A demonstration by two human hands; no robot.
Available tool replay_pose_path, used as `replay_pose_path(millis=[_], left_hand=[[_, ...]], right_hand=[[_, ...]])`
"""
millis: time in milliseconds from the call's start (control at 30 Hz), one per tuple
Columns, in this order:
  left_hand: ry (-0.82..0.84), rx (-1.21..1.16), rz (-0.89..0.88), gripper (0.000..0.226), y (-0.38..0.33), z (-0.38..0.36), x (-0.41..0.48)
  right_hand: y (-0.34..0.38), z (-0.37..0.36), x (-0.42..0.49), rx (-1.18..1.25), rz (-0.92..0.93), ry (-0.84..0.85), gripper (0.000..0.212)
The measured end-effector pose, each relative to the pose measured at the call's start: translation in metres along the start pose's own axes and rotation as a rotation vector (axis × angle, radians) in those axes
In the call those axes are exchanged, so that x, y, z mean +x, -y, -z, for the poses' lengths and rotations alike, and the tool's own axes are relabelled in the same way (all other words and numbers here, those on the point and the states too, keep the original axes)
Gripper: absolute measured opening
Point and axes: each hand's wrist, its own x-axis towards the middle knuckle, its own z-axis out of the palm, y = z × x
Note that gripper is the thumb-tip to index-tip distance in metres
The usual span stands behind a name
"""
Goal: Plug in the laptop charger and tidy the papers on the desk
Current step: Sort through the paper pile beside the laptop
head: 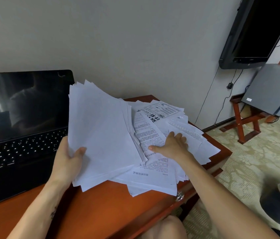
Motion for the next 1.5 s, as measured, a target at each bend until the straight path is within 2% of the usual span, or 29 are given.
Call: replay_pose_path(millis=[167, 267, 333, 400, 467, 533, 600, 667, 767, 1000, 1200, 1367, 1500], left_hand=[[-0.007, -0.009, 0.013, 0.031, 0.003, 0.001, 0.002], [-0.004, -0.003, 0.008, 0.03, 0.004, 0.0, 0.002], [0.002, 0.001, 0.002, 0.031, 0.003, -0.001, 0.002], [0.005, -0.001, -0.005, 0.032, 0.003, -0.002, 0.001], [0.007, 0.0, -0.007, 0.032, 0.003, -0.001, 0.001], [0.007, -0.001, -0.003, 0.032, 0.003, -0.001, 0.002], [0.007, -0.002, -0.002, 0.032, 0.002, -0.001, 0.002], [0.007, -0.007, -0.006, 0.034, 0.0, -0.001, 0.001], [0.002, -0.014, -0.009, 0.037, 0.0, -0.003, -0.001], [-0.014, -0.068, 0.004, 0.042, -0.001, -0.004, -0.002], [0.0, -0.108, 0.023, 0.036, -0.001, -0.004, -0.003], [0.03, -0.155, 0.041, 0.034, -0.002, -0.005, -0.006], [0.09, -0.206, 0.07, 0.034, -0.005, -0.009, -0.011]], right_hand=[[0.009, 0.016, -0.004, -0.071, 0.002, 0.055, 0.11], [0.004, 0.02, 0.001, 0.084, -0.039, 0.089, 0.111], [-0.004, 0.012, 0.01, 0.339, -0.06, 0.085, 0.106], [-0.014, 0.004, 0.017, 0.649, -0.033, 0.037, 0.083], [-0.017, -0.001, 0.015, 0.898, 0.022, 0.015, 0.048], [-0.017, 0.001, 0.004, 1.012, 0.05, 0.061, 0.031], [-0.021, 0.0, -0.003, 0.982, 0.09, 0.149, 0.029], [-0.028, -0.002, -0.007, 0.959, 0.123, 0.146, 0.029], [-0.043, 0.002, -0.01, 1.004, 0.115, 0.02, 0.028], [-0.093, 0.017, -0.019, 1.28, -0.059, -0.261, 0.02], [-0.12, 0.028, -0.022, 1.386, -0.158, -0.452, 0.026], [-0.116, 0.032, -0.023, 1.41, -0.15, -0.456, 0.029], [-0.088, 0.032, -0.031, 1.355, -0.048, -0.296, 0.019]])
